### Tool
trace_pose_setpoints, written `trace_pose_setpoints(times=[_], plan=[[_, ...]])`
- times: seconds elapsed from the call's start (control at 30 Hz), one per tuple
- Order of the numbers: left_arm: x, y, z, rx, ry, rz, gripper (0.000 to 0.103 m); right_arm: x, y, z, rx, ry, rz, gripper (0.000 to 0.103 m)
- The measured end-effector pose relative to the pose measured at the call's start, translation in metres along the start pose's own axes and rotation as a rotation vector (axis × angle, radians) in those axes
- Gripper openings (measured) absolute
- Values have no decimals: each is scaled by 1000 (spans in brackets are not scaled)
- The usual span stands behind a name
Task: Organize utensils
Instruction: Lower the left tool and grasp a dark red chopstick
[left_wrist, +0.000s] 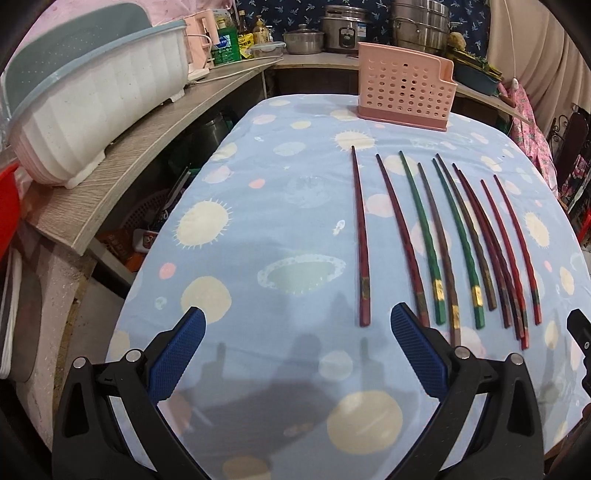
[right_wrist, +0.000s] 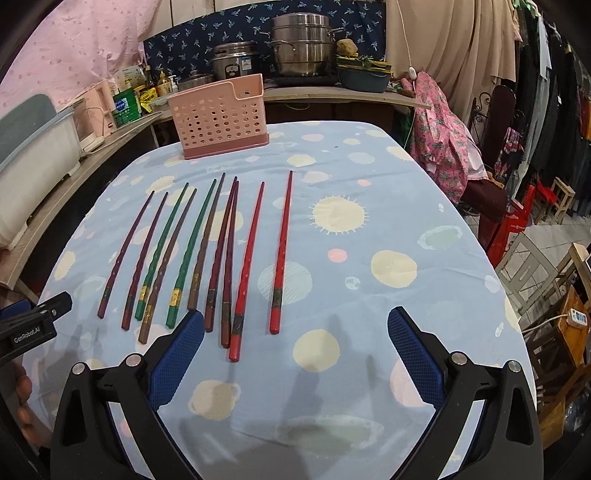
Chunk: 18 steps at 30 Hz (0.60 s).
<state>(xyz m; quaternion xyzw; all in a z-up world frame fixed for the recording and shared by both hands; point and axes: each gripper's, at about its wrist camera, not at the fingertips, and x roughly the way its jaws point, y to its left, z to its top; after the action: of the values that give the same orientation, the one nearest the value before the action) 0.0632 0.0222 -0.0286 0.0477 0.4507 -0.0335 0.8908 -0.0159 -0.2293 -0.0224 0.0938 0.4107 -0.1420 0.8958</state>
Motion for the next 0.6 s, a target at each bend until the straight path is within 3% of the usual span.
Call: trace_pose_setpoints(times=[0.3,0.37,0.6], plan=[[36,0,5,-16,43,-32,96,41,3,9,-8,53,12,59],[39,-2,5,-11,46,-37,94,48,4,8,-12,69,18,47],[52,-6,4,7,72,-56,81,60,7,3,-18,92,28,32]])
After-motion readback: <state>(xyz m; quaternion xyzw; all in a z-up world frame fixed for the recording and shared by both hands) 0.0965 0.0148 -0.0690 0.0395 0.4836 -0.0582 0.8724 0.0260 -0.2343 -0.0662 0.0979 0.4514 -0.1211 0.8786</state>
